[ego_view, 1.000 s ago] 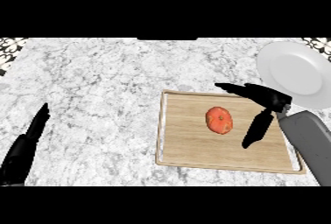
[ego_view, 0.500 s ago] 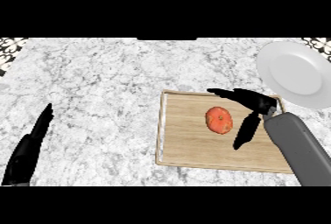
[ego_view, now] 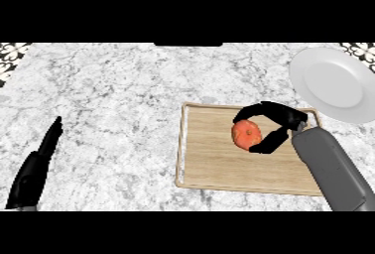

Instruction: Pick the squash from the tray and place it in the plate

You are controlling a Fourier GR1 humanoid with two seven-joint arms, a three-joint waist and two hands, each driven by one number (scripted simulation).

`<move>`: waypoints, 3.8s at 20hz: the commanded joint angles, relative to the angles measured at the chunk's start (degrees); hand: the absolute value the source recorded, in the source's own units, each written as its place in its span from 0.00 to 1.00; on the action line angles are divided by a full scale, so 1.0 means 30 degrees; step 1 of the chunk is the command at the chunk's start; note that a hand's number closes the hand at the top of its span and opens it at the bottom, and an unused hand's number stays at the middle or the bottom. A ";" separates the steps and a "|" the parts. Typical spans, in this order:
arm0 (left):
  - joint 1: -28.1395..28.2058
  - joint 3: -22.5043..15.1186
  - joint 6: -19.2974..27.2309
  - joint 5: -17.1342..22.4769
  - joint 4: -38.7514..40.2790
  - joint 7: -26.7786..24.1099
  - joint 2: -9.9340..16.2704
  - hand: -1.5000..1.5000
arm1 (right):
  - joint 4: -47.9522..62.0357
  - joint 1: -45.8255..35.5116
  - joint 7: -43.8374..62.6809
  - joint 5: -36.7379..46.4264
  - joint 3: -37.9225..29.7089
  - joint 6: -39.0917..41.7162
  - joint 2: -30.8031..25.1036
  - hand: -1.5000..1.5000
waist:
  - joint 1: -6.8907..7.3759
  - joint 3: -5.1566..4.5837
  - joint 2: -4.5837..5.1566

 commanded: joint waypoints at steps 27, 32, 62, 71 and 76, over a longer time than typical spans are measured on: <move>-0.0552 0.0993 -0.0932 0.0132 -0.0144 -0.0563 -0.0160 0.50 | 0.7250 -0.1484 -1.1781 0.2594 -0.8321 -0.8384 -1.4251 1.00 | 0.0706 0.0505 0.1095; -0.0303 0.0728 -0.0981 0.0124 -0.0093 -0.0817 -0.0448 0.50 | 0.8519 -0.1583 -1.6178 0.1239 -0.9595 -0.7822 -1.4707 1.00 | 0.0882 0.0461 0.0922; -0.1614 0.0038 -0.1210 -0.0593 0.0415 -0.0046 -0.0726 0.50 | 1.2636 -0.5901 -1.8033 0.3883 -0.3992 -0.6460 -1.0405 1.00 | 0.1514 0.0163 0.0616; -0.1388 0.0266 -0.1167 -0.0663 0.0461 -0.0427 -0.0655 0.50 | 1.5803 -0.7123 -1.5185 0.3545 -0.4320 -0.5600 -0.8773 0.00 | 0.1598 0.0168 0.0658; -0.1604 0.0306 -0.0938 -0.0801 0.0250 0.0277 -0.0804 0.50 | 1.6264 -0.7589 -1.5842 0.3199 -0.4786 -0.5639 -0.8648 0.00 | 0.1433 0.0189 0.0648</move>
